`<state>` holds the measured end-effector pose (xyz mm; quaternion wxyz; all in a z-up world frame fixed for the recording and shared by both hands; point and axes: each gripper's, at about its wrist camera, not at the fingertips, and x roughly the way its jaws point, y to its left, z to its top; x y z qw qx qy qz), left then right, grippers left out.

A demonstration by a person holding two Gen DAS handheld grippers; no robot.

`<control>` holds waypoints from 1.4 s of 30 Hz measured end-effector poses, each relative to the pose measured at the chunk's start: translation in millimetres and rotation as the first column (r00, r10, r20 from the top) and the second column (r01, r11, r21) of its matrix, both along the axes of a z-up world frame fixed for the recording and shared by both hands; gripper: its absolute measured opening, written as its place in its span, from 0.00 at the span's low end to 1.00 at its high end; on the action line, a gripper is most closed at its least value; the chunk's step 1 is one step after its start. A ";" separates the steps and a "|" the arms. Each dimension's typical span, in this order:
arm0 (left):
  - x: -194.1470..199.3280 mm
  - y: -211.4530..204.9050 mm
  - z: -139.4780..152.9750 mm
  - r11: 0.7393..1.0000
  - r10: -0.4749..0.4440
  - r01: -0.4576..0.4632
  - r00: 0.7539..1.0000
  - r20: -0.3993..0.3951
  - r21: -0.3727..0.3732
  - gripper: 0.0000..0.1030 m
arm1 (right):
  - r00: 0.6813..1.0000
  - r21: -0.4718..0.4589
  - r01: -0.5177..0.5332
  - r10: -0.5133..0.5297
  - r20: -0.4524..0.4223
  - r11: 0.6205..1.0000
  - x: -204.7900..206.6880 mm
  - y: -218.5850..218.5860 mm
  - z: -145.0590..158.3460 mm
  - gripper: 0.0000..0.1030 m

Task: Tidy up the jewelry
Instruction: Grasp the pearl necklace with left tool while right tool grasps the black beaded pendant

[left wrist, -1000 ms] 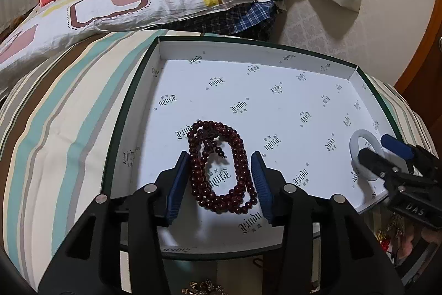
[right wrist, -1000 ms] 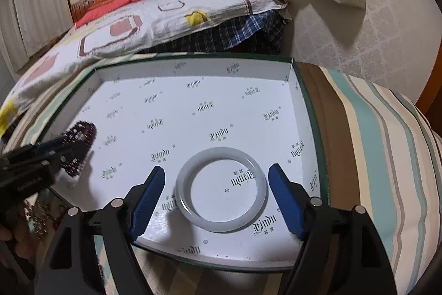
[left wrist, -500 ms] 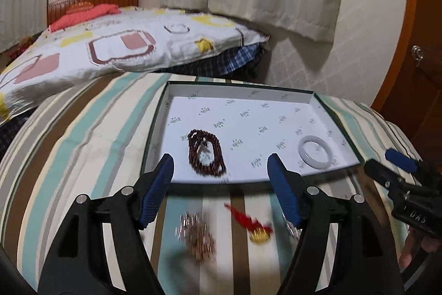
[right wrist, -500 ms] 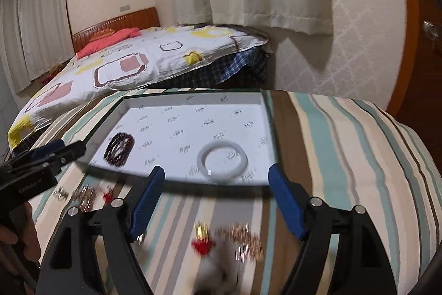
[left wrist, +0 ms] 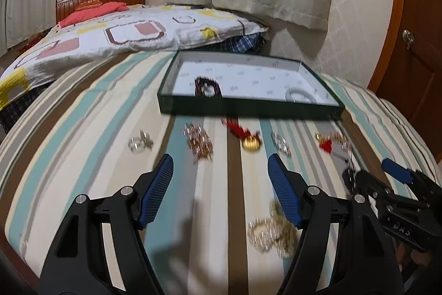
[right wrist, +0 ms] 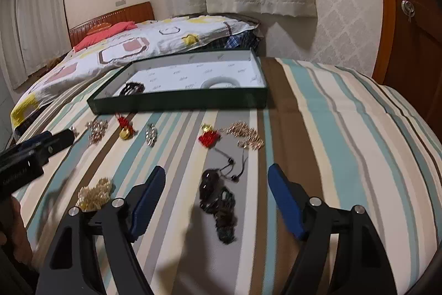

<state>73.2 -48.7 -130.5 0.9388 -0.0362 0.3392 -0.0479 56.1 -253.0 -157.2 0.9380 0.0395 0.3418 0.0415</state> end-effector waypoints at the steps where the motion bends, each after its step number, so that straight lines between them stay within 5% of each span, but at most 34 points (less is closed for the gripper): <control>1: -2.4 -1.3 -1.7 1.000 -0.001 0.001 1.000 -0.003 0.002 0.67 | 1.000 -0.004 -0.004 0.004 -0.004 1.000 1.3 1.7 -1.3 0.71; 17: -14.2 -8.3 -14.6 1.000 -0.026 0.026 0.999 -0.022 0.011 0.67 | 0.995 -0.017 0.000 -0.001 -0.097 1.000 10.6 7.2 -18.3 0.54; 24: -20.7 -25.0 -20.6 0.997 -0.078 0.079 0.996 -0.035 0.025 0.67 | 0.992 0.001 -0.027 0.027 -0.124 1.000 11.0 6.5 -23.0 0.19; 28: -22.5 -33.0 -24.4 0.994 -0.101 0.102 0.994 -0.041 0.042 0.67 | 0.993 0.017 -0.032 0.034 -0.117 0.999 5.6 5.0 -22.9 0.17; 37: -20.6 -42.5 -36.2 0.989 -0.126 0.131 0.989 -0.073 0.063 0.54 | 0.996 0.032 -0.027 0.030 -0.082 0.999 -2.9 0.5 -18.4 0.16; 42: -17.9 -44.0 -41.7 0.988 -0.136 0.143 0.987 -0.091 0.066 0.35 | 0.997 0.039 -0.025 0.028 -0.070 0.999 -3.4 0.6 -17.0 0.16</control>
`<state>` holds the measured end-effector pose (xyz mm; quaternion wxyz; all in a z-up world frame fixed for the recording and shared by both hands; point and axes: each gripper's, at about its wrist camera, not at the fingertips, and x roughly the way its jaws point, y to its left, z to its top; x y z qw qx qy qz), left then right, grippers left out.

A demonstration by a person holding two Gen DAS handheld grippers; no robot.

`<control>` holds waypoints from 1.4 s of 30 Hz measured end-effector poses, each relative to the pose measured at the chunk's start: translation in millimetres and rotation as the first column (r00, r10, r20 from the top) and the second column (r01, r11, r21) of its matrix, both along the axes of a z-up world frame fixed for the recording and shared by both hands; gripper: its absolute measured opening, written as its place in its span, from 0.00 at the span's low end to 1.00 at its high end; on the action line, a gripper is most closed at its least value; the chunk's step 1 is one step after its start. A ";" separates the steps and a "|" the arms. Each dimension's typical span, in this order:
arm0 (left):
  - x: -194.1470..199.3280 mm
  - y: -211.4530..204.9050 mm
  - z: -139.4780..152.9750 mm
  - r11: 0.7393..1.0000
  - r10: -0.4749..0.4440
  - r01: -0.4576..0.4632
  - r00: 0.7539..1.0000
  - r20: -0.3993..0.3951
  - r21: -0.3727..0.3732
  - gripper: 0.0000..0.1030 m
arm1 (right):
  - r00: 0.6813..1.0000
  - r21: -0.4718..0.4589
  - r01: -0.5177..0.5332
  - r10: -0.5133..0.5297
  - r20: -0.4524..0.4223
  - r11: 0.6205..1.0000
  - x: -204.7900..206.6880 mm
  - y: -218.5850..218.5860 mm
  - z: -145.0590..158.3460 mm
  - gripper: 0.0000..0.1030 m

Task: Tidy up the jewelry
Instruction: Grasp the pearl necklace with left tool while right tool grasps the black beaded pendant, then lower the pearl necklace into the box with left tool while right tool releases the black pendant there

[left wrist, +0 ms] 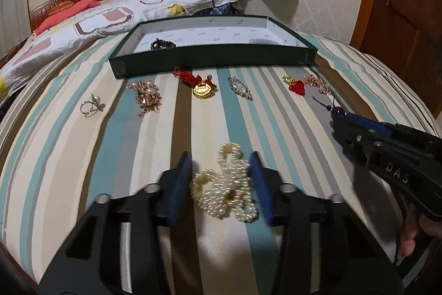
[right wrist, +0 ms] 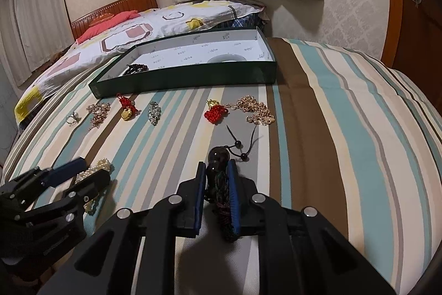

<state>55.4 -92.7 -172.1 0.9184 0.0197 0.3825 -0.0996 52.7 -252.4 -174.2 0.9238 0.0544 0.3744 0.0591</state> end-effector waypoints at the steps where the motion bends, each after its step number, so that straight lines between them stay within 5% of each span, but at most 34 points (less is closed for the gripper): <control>1: 0.0 0.0 0.1 1.000 -0.002 0.002 1.000 0.002 0.000 0.33 | 1.000 0.000 0.001 -0.001 0.003 1.000 -0.4 0.0 0.4 0.16; 3: 0.0 -0.4 -0.4 1.000 -0.005 0.005 1.000 0.005 0.000 0.26 | 1.000 0.002 0.000 0.000 0.007 1.000 -0.6 -0.2 1.1 0.16; 15: -0.2 7.8 6.9 1.000 0.012 -0.012 1.000 0.029 -0.016 0.22 | 0.999 0.005 0.001 -0.001 0.036 1.000 -5.1 -0.1 6.5 0.16; 31: 5.4 16.3 64.7 0.998 0.039 -0.029 0.985 0.166 -0.062 0.22 | 0.987 0.023 -0.007 0.003 0.164 1.000 -1.5 0.4 58.0 0.16; 42: 43.6 16.4 100.6 0.994 0.057 -0.033 0.971 0.231 -0.108 0.22 | 0.966 0.027 -0.026 0.018 0.258 0.999 39.5 0.1 94.1 0.16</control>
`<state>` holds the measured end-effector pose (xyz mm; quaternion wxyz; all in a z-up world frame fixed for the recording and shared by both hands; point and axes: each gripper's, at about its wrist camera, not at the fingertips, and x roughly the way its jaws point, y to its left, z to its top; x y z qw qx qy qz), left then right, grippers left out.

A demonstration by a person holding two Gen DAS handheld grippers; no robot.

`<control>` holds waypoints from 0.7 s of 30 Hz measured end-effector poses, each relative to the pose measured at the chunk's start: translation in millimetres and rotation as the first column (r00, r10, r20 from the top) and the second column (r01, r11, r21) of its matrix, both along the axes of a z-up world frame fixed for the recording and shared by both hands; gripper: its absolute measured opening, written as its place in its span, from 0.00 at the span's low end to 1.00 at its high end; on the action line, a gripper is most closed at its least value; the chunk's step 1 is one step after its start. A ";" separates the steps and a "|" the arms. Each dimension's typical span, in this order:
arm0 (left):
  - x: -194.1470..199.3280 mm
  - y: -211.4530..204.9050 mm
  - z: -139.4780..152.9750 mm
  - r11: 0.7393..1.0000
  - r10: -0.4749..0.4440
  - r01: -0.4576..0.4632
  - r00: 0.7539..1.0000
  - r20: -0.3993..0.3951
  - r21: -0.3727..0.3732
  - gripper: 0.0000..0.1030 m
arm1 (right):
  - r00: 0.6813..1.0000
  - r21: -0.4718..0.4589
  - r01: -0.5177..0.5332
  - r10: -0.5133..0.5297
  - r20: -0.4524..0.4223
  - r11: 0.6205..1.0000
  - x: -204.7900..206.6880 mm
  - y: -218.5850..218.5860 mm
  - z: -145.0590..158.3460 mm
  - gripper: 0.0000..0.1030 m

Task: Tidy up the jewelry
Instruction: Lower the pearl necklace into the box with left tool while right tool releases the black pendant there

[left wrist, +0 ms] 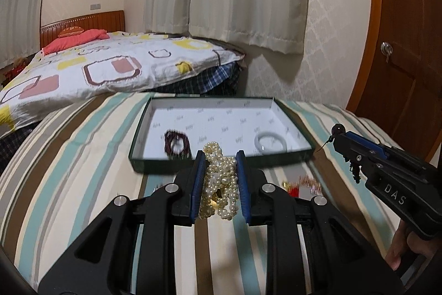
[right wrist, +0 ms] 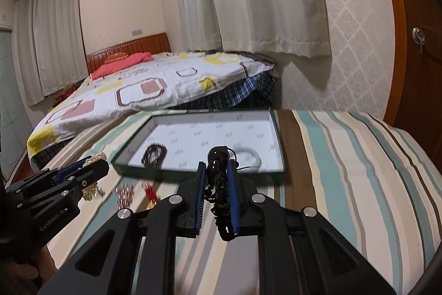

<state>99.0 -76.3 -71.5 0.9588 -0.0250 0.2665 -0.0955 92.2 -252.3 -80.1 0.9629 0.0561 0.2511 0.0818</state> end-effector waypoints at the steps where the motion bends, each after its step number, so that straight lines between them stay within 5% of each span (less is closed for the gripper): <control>1: 2.5 -0.3 2.0 1.000 0.001 -0.001 1.000 0.006 -0.001 0.22 | 1.000 0.002 -0.002 0.002 0.006 1.000 4.3 -0.2 2.0 0.16; 21: 114.4 -14.3 9.1 1.000 0.022 -0.022 0.999 0.041 0.012 0.22 | 0.999 -0.019 -0.005 0.006 0.051 1.000 109.8 -6.3 7.1 0.16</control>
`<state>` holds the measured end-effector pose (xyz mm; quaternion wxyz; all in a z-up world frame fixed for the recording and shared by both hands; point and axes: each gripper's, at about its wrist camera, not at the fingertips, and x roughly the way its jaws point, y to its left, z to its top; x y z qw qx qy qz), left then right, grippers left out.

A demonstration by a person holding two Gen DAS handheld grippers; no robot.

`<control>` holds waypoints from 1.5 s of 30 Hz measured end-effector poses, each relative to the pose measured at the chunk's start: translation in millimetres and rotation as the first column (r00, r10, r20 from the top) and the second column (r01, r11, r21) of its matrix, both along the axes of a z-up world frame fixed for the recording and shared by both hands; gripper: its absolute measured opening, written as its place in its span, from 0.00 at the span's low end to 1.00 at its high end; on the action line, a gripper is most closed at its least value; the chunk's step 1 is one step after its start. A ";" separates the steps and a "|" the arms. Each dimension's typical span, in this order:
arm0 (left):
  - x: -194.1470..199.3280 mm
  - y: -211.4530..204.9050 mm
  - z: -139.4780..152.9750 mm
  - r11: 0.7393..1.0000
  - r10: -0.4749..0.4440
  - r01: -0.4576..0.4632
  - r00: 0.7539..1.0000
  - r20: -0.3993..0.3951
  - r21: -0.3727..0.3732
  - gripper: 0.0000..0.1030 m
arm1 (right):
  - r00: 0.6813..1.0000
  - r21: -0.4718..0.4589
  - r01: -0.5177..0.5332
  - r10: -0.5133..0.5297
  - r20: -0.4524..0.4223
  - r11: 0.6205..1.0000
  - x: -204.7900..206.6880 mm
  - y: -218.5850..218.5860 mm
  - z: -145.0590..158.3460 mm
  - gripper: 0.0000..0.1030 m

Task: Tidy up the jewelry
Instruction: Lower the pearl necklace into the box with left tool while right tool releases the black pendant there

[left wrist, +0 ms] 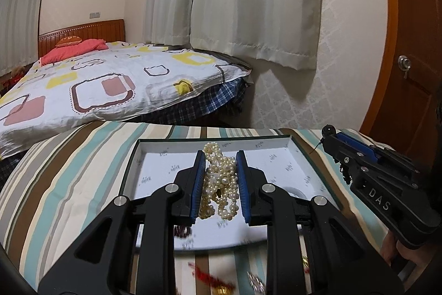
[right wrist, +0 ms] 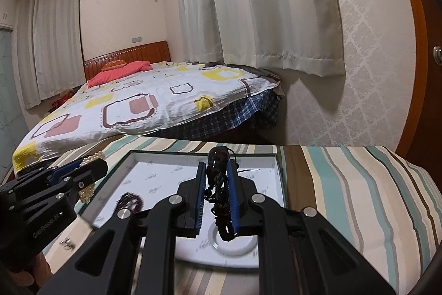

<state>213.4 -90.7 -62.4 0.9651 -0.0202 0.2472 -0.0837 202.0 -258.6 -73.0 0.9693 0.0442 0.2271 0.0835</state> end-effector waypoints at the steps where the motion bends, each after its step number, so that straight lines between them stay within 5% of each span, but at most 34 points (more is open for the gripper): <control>1: 7.8 -1.7 -2.5 1.000 0.003 -0.003 1.000 -0.005 0.005 0.22 | 1.000 0.002 0.002 -0.002 -0.005 1.000 7.0 -1.2 -2.7 0.16; 14: 95.4 -5.6 -51.5 0.999 0.044 -0.040 0.981 -0.191 0.024 0.22 | 0.988 -0.015 -0.002 0.000 -0.151 1.000 75.0 1.2 -45.9 0.16; 31: 122.7 -7.1 -85.7 0.996 0.068 -0.045 0.934 -0.350 0.073 0.23 | 0.944 -0.037 0.009 -0.021 -0.329 0.999 102.1 0.2 -78.6 0.17; 36: 122.6 -9.8 -84.5 0.995 0.071 -0.041 0.937 -0.341 0.094 0.30 | 0.945 -0.038 0.021 -0.032 -0.325 0.999 101.7 -1.6 -77.0 0.33; 45: 120.7 -9.6 -83.6 0.993 0.089 -0.058 0.939 -0.334 0.102 0.53 | 0.953 -0.039 0.030 -0.040 -0.300 0.999 98.5 -2.5 -74.3 0.42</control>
